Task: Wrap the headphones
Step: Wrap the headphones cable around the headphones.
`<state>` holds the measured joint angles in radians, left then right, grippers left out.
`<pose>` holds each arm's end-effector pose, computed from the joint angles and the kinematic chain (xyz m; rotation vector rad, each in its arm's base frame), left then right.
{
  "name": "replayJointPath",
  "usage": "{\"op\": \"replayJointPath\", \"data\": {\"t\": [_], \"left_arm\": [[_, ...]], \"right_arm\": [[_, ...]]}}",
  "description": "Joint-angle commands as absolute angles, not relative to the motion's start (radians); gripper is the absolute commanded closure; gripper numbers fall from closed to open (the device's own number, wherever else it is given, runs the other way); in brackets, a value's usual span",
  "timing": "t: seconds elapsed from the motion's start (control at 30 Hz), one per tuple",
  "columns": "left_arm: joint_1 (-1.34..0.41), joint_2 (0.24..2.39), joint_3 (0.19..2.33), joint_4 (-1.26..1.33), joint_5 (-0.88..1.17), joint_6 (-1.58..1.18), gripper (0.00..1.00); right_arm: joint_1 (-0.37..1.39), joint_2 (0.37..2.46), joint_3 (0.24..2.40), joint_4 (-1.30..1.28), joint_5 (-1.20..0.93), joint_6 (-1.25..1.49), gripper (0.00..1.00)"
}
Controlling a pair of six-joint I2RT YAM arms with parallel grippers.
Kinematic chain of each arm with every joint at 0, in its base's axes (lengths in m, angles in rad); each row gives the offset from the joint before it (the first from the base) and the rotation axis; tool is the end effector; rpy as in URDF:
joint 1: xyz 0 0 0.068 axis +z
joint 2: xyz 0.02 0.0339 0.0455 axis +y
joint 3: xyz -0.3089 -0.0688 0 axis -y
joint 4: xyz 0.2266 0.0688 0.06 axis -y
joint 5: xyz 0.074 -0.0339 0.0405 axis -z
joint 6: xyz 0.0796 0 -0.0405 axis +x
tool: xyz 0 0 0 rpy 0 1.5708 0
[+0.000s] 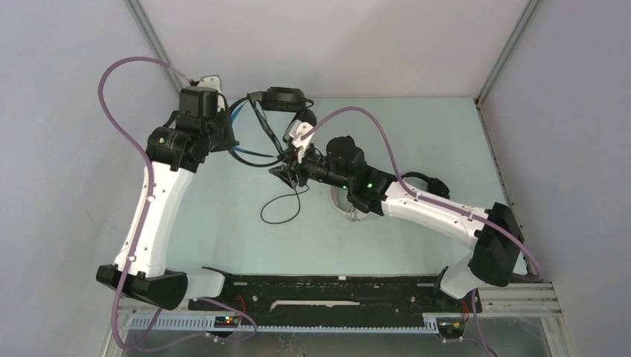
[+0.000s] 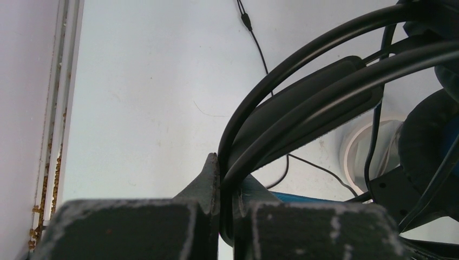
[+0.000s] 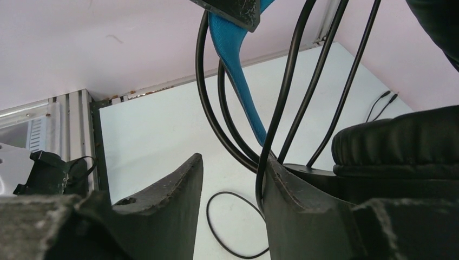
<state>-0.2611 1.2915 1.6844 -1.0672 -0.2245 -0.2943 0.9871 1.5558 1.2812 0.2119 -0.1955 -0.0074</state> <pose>0.2361 -0.0447 0.4580 -0.1573 2.2201 -0.0521 0.2084 0.3436 0.4091 -0.9510 1.4231 0.9006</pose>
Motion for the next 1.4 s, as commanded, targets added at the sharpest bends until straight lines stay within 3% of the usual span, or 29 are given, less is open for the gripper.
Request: {"op": "replayJointPath", "data": {"t": [0.0,0.27,0.4,0.5,1.37], "left_arm": [[-0.256,1.248,1.775,-0.980,-0.198,-0.295,1.00],[-0.256,1.259,1.774,-0.981,-0.187,-0.294,1.00],[-0.256,1.256,1.774,-0.984,-0.192,-0.296,1.00],[-0.258,1.264,1.793,-1.000,-0.215,-0.295,1.00],[-0.258,1.319,1.945,-1.058,-0.173,-0.266,1.00]], "right_arm": [[0.989,1.508,1.277,0.179,-0.177,-0.009,0.52],[0.988,1.485,1.277,0.186,-0.164,-0.020,0.48],[0.988,1.491,1.277,0.179,-0.097,-0.009,0.55],[0.988,1.489,1.277,0.164,-0.052,0.028,0.56],[0.953,1.476,1.146,0.276,-0.182,-0.055,0.36]]}}
